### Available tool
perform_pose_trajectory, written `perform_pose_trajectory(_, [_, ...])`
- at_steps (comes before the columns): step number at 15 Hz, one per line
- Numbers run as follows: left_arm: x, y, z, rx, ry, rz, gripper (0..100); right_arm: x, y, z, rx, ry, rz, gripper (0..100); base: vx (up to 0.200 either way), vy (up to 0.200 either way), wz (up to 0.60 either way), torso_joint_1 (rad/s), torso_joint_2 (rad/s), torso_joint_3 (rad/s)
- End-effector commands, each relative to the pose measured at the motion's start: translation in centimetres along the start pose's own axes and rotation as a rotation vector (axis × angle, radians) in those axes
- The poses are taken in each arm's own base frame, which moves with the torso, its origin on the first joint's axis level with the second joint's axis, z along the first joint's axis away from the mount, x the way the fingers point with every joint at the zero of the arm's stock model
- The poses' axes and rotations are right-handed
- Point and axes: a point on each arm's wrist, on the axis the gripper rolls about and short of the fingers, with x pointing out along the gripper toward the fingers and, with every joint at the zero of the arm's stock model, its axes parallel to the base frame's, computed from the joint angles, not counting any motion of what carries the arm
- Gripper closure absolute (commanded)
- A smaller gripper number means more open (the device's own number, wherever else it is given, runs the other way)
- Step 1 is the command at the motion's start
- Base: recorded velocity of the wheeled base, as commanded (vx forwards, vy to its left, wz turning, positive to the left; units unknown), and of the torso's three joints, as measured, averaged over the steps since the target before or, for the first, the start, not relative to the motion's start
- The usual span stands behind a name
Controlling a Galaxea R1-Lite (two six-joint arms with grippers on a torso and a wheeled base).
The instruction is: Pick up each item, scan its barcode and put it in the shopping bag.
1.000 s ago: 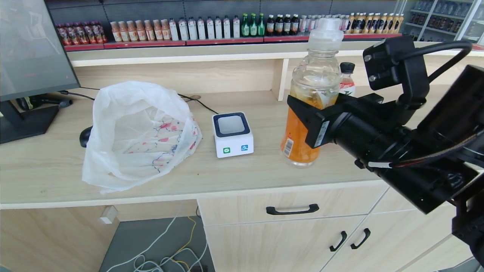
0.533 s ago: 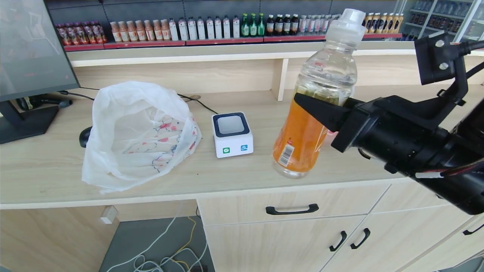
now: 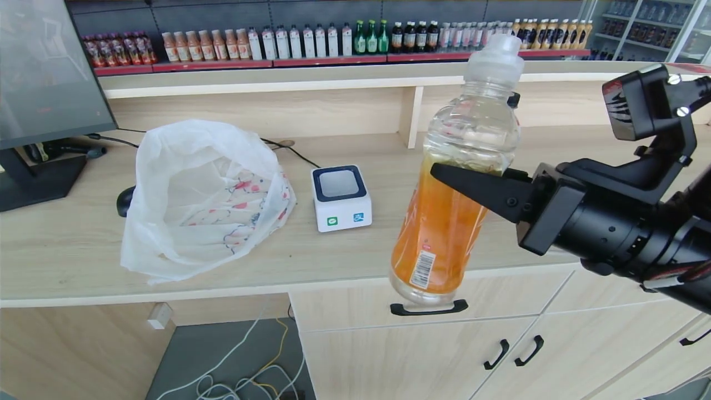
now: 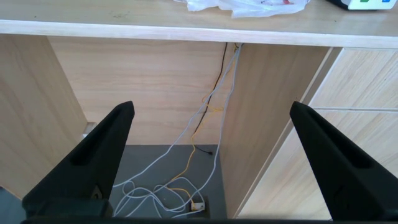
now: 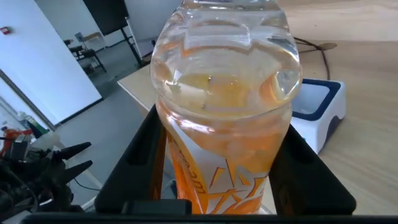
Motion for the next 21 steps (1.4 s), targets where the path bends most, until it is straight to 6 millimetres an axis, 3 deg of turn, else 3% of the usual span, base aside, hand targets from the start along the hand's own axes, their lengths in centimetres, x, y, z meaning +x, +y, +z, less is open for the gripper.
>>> perform_pose_trajectory(1, [0.0, 0.0, 0.0, 0.000, -0.001, 0.001, 0, 1.3, -0.3, 0.1, 0.010, 0.006, 0.055, 100, 0.000, 0.000, 0.00, 0.000, 0.00, 0.000])
perform_pose_trajectory(7, [0.0, 0.0, 0.0, 0.000, -0.001, -0.001, 0, 3.8, -0.4, 2.6, 0.148, -0.028, 0.200, 100, 0.000, 0.000, 0.00, 0.000, 0.00, 0.000])
perform_pose_trajectory(16, [0.0, 0.0, 0.0, 0.000, -0.001, 0.001, 0, 2.8, 0.9, 3.6, 0.213, 0.027, 0.379, 100, 0.000, 0.000, 0.00, 0.000, 0.00, 0.000])
perform_pose_trajectory(21, [0.0, 0.0, 0.0, 0.000, -0.001, -0.001, 0, 3.3, 2.4, 2.8, 0.237, 0.055, 0.431, 100, 0.000, 0.000, 0.00, 0.000, 0.00, 0.000])
